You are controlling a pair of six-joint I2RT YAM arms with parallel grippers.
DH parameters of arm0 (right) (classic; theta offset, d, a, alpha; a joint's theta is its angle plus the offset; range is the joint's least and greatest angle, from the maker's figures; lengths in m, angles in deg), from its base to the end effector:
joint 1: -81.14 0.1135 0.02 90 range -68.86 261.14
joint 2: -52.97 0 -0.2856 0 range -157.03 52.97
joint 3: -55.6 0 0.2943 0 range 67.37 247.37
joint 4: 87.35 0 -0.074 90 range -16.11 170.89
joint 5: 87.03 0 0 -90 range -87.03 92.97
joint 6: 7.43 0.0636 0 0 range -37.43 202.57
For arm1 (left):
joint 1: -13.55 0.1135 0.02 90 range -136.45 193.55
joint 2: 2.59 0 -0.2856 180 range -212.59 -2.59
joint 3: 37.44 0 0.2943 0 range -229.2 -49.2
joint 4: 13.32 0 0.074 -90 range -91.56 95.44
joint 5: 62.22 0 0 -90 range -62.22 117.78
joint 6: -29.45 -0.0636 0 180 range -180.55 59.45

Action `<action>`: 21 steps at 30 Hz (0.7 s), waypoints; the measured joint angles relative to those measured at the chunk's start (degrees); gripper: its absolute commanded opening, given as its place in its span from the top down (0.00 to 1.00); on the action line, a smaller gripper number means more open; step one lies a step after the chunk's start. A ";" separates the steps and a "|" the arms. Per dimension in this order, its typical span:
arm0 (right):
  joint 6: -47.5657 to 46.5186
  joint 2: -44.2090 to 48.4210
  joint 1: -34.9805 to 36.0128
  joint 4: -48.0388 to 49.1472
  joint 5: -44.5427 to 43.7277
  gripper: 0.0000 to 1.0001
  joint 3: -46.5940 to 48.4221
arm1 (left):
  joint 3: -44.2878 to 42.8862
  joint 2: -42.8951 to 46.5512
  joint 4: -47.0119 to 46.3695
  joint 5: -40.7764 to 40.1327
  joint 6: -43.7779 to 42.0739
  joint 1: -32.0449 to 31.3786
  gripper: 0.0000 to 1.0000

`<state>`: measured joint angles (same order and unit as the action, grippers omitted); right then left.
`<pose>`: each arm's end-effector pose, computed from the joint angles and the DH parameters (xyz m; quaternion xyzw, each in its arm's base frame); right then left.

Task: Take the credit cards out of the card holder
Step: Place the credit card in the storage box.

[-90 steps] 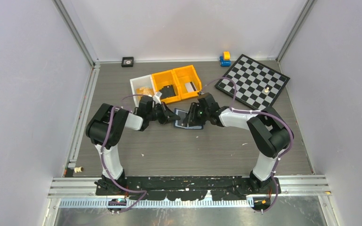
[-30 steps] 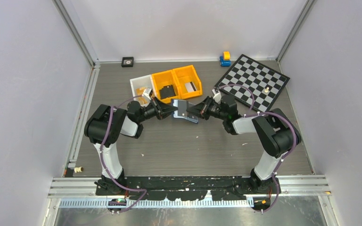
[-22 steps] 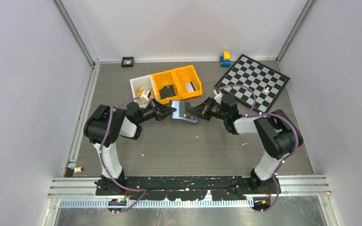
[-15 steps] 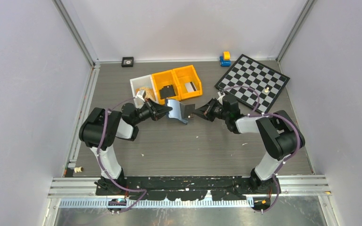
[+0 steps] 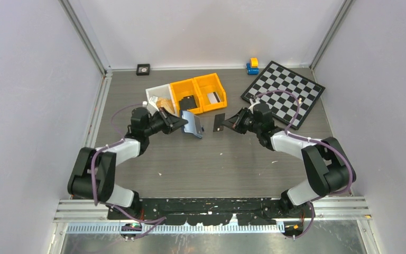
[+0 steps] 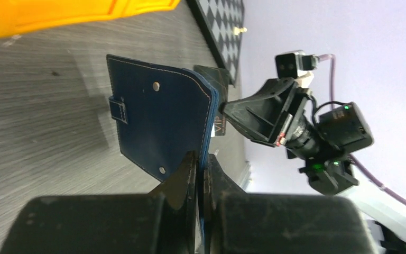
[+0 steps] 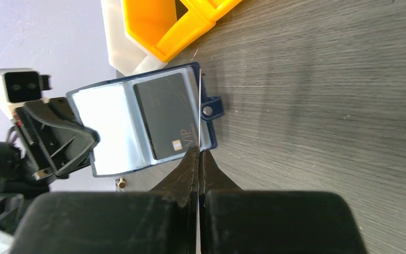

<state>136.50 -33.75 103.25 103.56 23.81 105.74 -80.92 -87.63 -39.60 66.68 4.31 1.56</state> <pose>0.3253 0.1566 0.1654 0.1356 0.8271 0.4431 0.3182 0.3191 -0.1086 0.1702 -0.1527 0.7611 -0.5630 0.2838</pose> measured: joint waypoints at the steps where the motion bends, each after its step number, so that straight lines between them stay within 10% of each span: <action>1: -0.59 0.42 0.00 -0.61 -0.39 0.99 0.11 | -0.46 1.68 2.95 -0.94 -1.92 0.00 1.00; 21: -4.55 0.87 0.07 -4.81 -1.53 0.99 1.29 | -10.12 -2.03 30.95 -12.59 -20.94 -5.46 1.00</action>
<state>131.95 -32.87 103.31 98.75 22.28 107.03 -91.04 -89.66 -8.65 54.09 -16.63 -3.91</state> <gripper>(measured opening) 0.017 0.028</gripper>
